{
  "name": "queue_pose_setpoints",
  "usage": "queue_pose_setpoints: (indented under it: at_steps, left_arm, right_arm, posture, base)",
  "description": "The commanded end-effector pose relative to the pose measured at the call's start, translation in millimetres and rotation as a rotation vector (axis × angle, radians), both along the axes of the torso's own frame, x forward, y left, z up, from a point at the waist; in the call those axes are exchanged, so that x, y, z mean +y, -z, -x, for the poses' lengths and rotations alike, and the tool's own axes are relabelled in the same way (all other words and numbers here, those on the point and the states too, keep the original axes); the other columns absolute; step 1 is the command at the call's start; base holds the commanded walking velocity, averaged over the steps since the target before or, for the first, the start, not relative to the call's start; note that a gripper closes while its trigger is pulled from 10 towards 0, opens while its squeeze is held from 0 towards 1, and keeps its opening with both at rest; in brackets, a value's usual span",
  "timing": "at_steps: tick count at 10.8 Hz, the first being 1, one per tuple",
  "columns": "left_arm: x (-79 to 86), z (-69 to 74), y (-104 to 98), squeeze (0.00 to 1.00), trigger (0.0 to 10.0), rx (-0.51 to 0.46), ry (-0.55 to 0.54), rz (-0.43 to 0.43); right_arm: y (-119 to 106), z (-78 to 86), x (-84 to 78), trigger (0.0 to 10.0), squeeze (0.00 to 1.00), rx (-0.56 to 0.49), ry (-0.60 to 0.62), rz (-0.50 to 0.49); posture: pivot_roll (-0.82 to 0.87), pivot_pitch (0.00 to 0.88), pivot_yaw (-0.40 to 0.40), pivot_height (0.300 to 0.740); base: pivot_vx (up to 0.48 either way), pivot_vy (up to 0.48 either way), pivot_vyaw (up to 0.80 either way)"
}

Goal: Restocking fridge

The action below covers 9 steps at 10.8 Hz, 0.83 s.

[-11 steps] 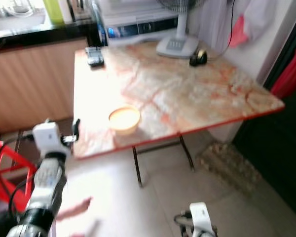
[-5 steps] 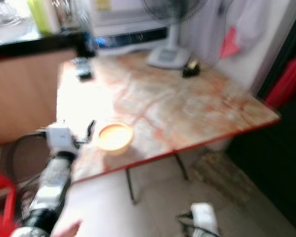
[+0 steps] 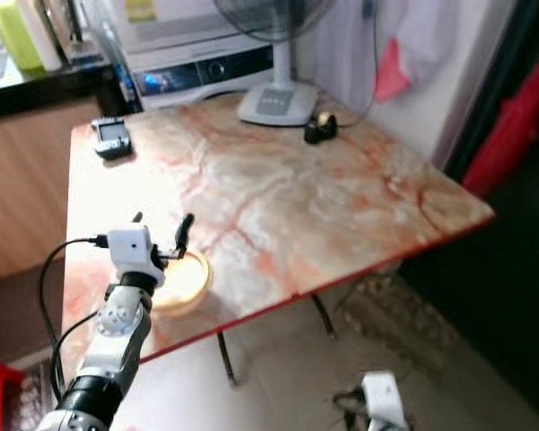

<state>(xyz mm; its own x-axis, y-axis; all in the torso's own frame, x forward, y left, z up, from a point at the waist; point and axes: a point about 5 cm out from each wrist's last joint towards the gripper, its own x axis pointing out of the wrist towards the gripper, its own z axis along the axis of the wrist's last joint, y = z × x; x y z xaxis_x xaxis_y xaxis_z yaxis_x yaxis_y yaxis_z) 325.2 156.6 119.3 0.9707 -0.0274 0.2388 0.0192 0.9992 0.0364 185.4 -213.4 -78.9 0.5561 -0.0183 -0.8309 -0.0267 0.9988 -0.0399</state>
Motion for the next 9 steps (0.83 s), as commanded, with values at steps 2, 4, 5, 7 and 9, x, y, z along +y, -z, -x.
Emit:
queue_pose_setpoints:
  at_steps: [2, 4, 5, 7, 9]
  left_arm:
    - [14.1, 5.4, 5.3, 0.0, 10.0, 0.022, -0.051, 0.014]
    - [12.7, 7.3, 6.0, 0.0, 10.0, 0.022, -0.051, 0.023]
    - [11.8, 7.8, 6.2, 0.0, 10.0, 0.023, -0.05, 0.025]
    - [10.6, 9.2, 7.1, 0.0, 10.0, 0.023, -0.053, 0.031]
    - [10.7, 13.1, 6.3, 0.0, 10.0, 0.0, -0.071, 0.053]
  right_arm:
    - [2.2, 0.2, 11.4, 10.0, 0.0, 0.002, -0.011, -0.02]
    - [2.2, 0.2, 11.2, 10.0, 0.0, 0.001, -0.009, -0.017]
    - [2.1, 0.2, 10.9, 10.0, 0.0, 0.0, -0.008, -0.016]
    - [2.0, 0.0, 10.6, 10.0, 0.0, -0.001, -0.007, -0.014]
    - [1.9, -0.1, 10.6, 10.0, 0.0, -0.004, -0.005, -0.011]
  posture:
    - [-0.04, 0.002, 0.031, 0.74]
    - [-0.04, 0.002, 0.031, 0.74]
    - [-0.04, 0.008, 0.03, 0.74]
    - [-0.04, 0.008, 0.029, 0.74]
    - [-0.04, 0.008, 0.032, 0.74]
  base:
    - [0.0, 0.0, 0.0]
    - [0.0, 0.0, 0.0]
    - [0.0, 0.0, 0.0]
    - [0.0, 0.0, 0.0]
    - [0.0, 0.0, 0.0]
